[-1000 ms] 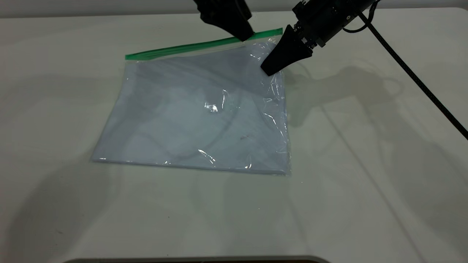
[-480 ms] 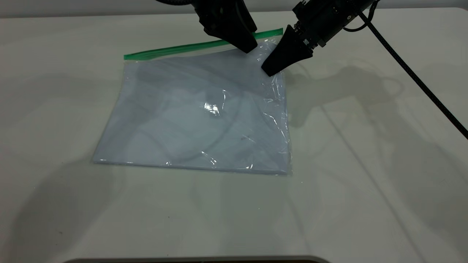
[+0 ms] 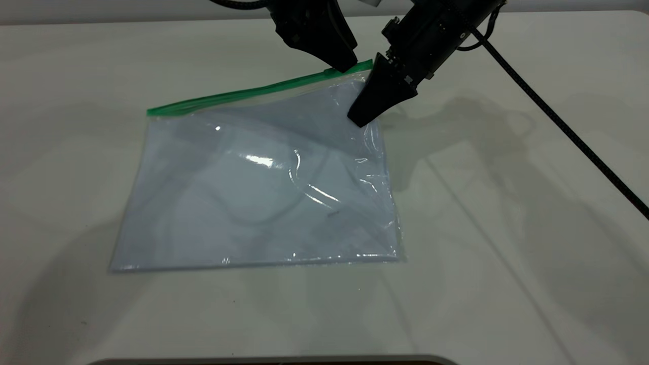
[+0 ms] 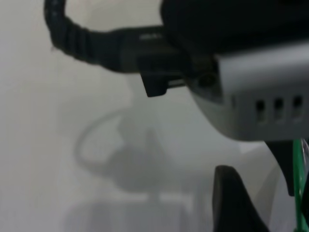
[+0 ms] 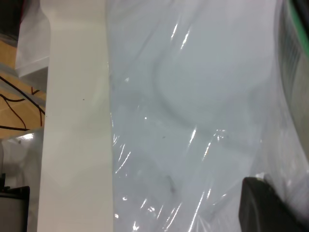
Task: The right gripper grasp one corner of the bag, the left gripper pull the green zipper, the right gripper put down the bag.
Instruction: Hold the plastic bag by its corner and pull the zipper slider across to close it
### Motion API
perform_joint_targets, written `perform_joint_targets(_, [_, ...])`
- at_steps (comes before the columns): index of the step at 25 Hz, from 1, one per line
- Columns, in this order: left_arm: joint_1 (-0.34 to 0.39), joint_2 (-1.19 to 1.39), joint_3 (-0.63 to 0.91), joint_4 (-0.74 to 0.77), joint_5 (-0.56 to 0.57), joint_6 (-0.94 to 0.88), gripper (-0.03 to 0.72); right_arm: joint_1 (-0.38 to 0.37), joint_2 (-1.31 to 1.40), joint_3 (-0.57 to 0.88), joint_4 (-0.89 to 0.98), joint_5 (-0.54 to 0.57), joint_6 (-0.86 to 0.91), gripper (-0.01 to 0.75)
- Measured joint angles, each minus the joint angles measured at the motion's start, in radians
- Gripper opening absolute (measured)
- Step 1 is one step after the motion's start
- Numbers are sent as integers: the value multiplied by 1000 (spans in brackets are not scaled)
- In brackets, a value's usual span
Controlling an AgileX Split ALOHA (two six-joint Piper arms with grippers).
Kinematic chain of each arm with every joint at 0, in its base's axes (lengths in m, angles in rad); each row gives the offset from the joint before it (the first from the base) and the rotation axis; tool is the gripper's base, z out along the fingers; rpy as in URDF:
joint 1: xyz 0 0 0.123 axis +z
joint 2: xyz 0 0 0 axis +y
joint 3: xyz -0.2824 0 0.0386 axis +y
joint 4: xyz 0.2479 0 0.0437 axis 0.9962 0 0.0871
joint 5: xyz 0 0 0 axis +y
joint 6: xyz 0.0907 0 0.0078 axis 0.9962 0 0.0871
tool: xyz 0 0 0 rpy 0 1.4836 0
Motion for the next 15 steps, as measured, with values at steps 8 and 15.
perform_joint_targets(8, [0, 0, 0, 4, 68, -1, 360, 0, 0, 0, 1, 0, 1, 33])
perform_joint_targets(15, [0, 0, 0, 94, 78, -55, 358, 0, 0, 0, 1, 0, 2, 33])
